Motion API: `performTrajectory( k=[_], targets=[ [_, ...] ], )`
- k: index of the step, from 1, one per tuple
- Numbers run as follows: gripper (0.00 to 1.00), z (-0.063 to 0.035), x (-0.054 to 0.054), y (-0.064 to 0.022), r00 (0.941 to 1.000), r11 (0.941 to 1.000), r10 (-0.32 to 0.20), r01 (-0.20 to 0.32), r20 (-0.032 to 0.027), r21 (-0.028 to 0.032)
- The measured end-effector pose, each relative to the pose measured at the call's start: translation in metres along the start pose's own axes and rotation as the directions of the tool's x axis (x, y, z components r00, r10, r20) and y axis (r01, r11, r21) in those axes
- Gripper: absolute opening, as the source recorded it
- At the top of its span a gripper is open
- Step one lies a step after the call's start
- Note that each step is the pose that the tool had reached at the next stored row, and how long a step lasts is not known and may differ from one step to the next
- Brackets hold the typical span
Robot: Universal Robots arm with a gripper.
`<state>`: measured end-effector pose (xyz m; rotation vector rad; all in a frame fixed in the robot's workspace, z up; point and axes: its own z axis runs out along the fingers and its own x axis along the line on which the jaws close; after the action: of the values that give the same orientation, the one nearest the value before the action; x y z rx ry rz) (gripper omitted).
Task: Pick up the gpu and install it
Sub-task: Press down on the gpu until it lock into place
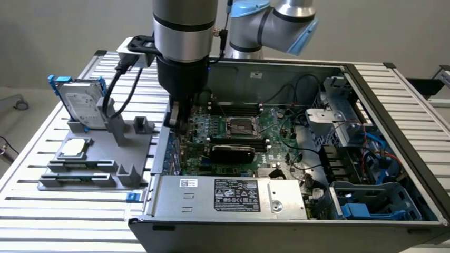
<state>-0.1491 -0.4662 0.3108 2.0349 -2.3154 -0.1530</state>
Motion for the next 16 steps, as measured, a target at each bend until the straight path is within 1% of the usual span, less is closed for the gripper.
performTrajectory(
  k=[2, 7, 10, 12, 16],
  targets=[
    [0.11, -0.0027, -0.0002, -0.0003, 1.0, 1.0, 0.0, 0.0, -0.0005, -0.0027],
    [0.11, -0.0035, -0.0009, -0.0057, 1.0, 1.0, 0.0, 0.0, -0.0005, -0.0031],
    [0.11, -0.0034, -0.0009, -0.0065, 1.0, 1.0, 0.0, 0.0, -0.0006, -0.0031],
    [0.11, -0.0022, -0.0007, -0.0067, 1.0, 1.0, 0.0, 0.0, -0.001, -0.0029],
    [0.11, 0.0027, 0.0004, -0.0074, 1.0, 1.0, 0.001, -0.001, -0.0039, -0.0022]
  ],
)
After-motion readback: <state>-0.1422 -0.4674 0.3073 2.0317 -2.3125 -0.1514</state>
